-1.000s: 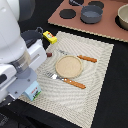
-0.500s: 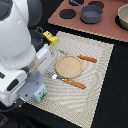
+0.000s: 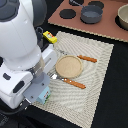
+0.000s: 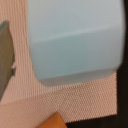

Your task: Interact with the objects in diverse but meaningful ways.

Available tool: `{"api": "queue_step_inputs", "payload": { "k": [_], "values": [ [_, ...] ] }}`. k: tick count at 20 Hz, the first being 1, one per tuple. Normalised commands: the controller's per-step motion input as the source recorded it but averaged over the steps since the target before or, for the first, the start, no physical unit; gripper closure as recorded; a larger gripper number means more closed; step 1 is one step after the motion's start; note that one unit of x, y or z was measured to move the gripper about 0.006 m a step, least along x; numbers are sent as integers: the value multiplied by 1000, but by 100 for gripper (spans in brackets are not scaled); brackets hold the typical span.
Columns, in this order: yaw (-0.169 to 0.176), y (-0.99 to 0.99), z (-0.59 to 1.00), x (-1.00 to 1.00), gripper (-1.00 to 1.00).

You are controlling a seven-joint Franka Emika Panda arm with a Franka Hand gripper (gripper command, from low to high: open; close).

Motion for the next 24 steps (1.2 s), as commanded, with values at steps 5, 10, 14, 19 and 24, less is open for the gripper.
{"api": "queue_step_inputs", "payload": {
  "k": [5,10,14,19,24],
  "values": [
    [48,301,867,36,-100],
    [104,595,346,-27,-100],
    [118,693,11,-212,-100],
    [115,531,-195,-266,-100],
    [66,405,-190,-433,-100]
  ]
}}
